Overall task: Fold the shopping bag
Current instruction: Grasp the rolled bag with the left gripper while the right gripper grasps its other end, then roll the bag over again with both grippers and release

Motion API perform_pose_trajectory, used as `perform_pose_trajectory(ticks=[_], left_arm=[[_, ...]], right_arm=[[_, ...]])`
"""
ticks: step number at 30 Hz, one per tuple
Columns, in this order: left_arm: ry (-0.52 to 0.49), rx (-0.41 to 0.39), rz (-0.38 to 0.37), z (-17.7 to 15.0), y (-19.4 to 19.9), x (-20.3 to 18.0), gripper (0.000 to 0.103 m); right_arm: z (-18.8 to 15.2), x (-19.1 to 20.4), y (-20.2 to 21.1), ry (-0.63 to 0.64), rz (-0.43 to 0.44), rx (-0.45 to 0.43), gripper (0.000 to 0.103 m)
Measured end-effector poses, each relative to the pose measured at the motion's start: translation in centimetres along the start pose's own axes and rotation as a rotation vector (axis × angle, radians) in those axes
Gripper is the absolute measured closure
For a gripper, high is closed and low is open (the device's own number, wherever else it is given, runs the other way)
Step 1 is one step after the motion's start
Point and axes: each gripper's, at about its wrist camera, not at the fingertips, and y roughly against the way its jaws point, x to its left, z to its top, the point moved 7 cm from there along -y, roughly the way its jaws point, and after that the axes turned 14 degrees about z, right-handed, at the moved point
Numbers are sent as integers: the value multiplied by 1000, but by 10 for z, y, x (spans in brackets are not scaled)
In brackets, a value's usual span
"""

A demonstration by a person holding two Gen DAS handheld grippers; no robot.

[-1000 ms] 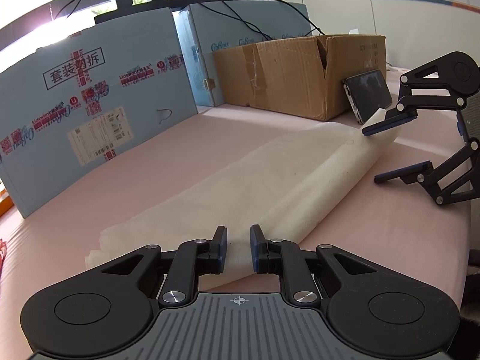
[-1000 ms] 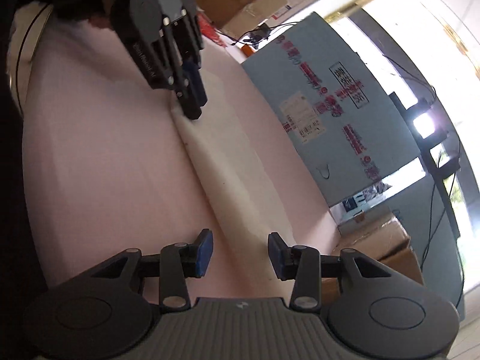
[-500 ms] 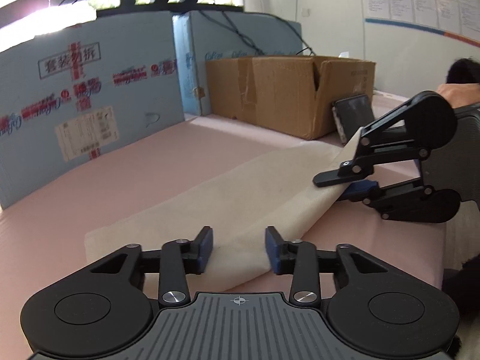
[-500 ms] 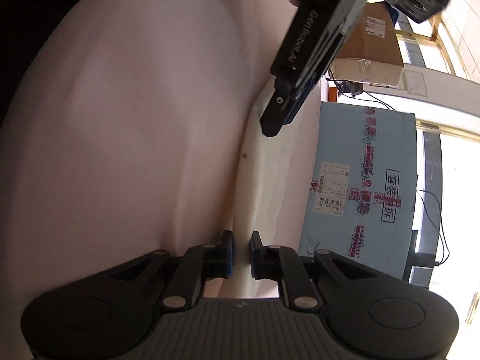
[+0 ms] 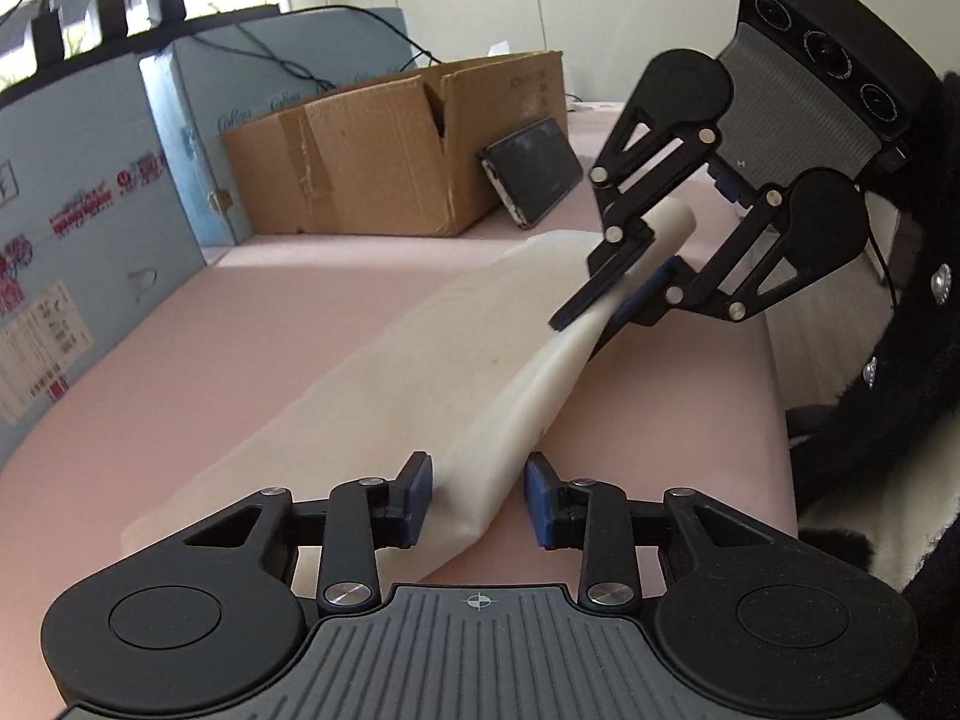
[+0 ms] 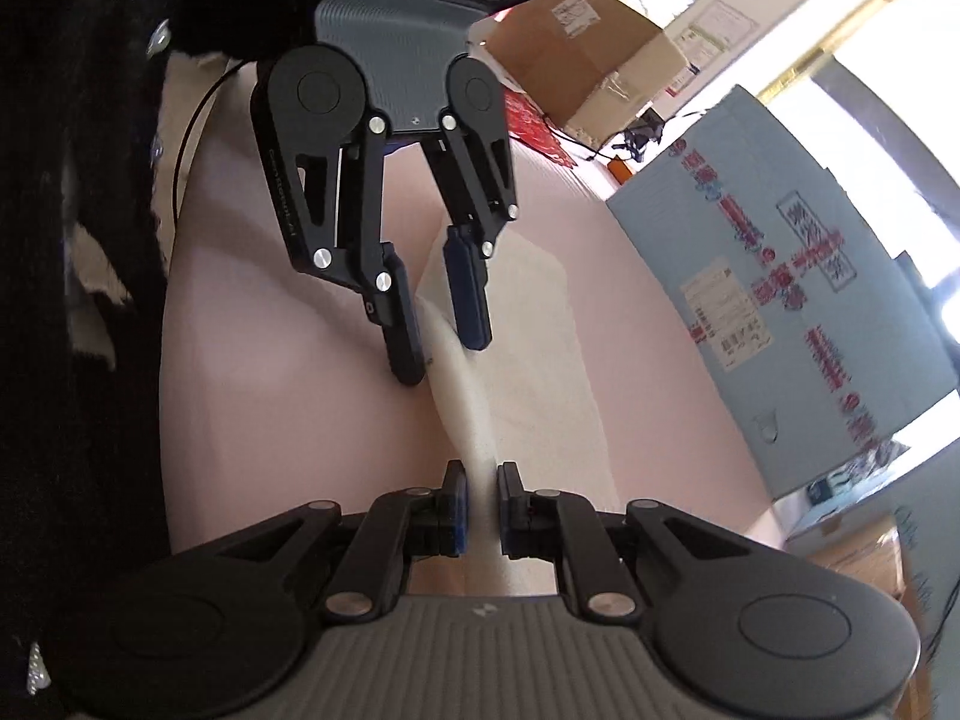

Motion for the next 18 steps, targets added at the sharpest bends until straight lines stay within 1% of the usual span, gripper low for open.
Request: perform_pose_trajectory(ticks=[2,4,5,7,8,9,12,14,16,18], left_arm=[[99,9,-59,-2,1,18,76],[217,12,-105,-10,0,35,77],[273,13,-124,-14,0,43,77],[386,14,-164,-22,-1,60,77],[442,15,-183,-26,-2,68,77],[481,13,-196,-28,-2,73,77],[563,6,-223,-33,-3,81,76],[603,0,-221,-36,-4,86,76],[633,-2,-201,-38,-4,92,76],[636,-2,-157,-39,-2,96,75]], right_arm=[[-5,-17,4,-125,63,-37,91],[-23,-32,10,-274,137,-75,90],[-29,-37,13,-320,153,-92,89],[-47,-52,22,-468,205,-142,88],[-56,-50,30,-514,217,-163,86],[-66,-56,35,-585,240,-195,85],[-90,-70,44,-768,324,-291,85],[-103,-78,47,-860,347,-352,84],[-118,-84,51,-953,327,-400,82],[-131,-88,54,-1032,288,-432,82]])
